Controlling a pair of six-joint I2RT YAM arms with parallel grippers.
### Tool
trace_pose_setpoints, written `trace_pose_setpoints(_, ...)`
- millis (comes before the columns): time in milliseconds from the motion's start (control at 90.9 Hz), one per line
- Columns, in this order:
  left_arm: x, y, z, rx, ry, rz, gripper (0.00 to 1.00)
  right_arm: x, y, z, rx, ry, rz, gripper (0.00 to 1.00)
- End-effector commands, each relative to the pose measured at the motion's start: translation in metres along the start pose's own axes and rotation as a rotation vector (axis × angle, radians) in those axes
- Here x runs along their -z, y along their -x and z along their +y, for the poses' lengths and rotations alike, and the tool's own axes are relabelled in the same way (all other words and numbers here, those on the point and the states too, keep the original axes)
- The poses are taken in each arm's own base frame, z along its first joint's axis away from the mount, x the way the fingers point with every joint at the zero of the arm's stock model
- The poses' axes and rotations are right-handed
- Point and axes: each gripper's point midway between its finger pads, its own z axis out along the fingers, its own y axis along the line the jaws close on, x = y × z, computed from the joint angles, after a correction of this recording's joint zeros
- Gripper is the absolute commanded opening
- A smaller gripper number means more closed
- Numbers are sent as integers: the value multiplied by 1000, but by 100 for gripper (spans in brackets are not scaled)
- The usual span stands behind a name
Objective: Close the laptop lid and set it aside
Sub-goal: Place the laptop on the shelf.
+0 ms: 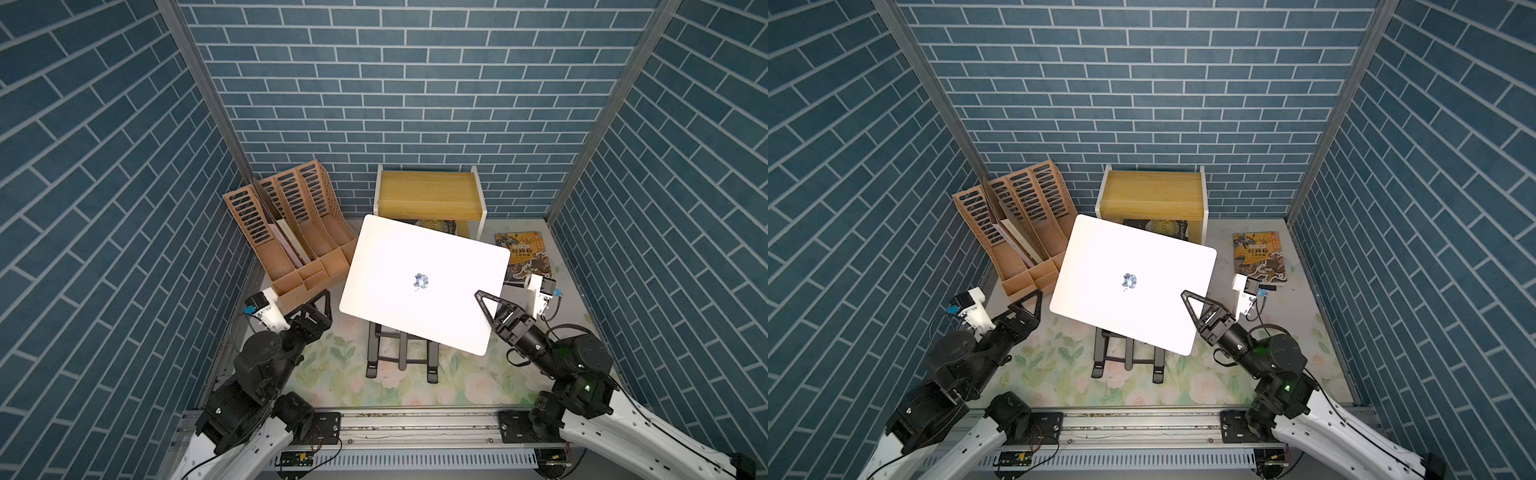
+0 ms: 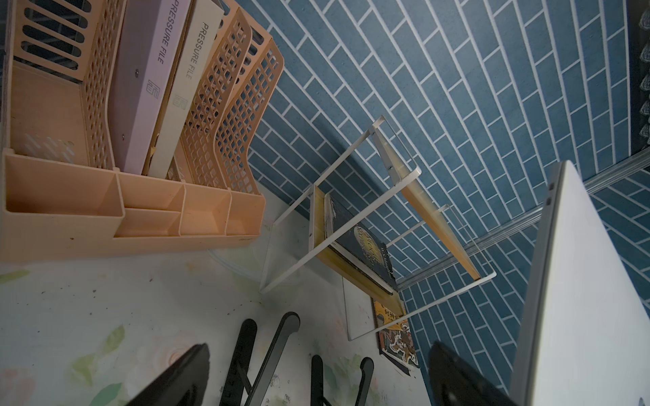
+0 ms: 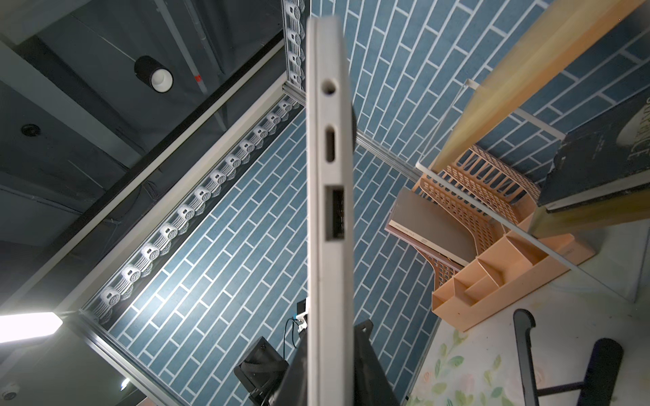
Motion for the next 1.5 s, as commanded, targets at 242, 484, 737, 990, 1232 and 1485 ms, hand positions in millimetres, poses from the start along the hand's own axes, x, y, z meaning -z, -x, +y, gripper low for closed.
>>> trace_pose_setpoints(242,-10,-11,-17,34,-74,50,100,5,102,75,-133,181,-437,0)
trace_pose_setpoints(484,-15,-14,-17,33,-74,55,100,0,124,53,-232,179,-636,0)
trace_pose_setpoints(737,-19,-19,-15,43,-82,62,100,-15,136,24,-299,113,-790,0)
trace_pose_setpoints(990,-22,-22,-17,51,-93,71,100,-39,139,-7,-340,32,-915,0)
trace_pose_setpoints(1232,-23,-26,-15,51,-91,81,100,-77,132,-44,-397,-49,-998,0)
trace_pose_setpoints(1485,-23,-25,-11,30,-68,74,100,-112,125,-64,-407,-78,-1044,0)
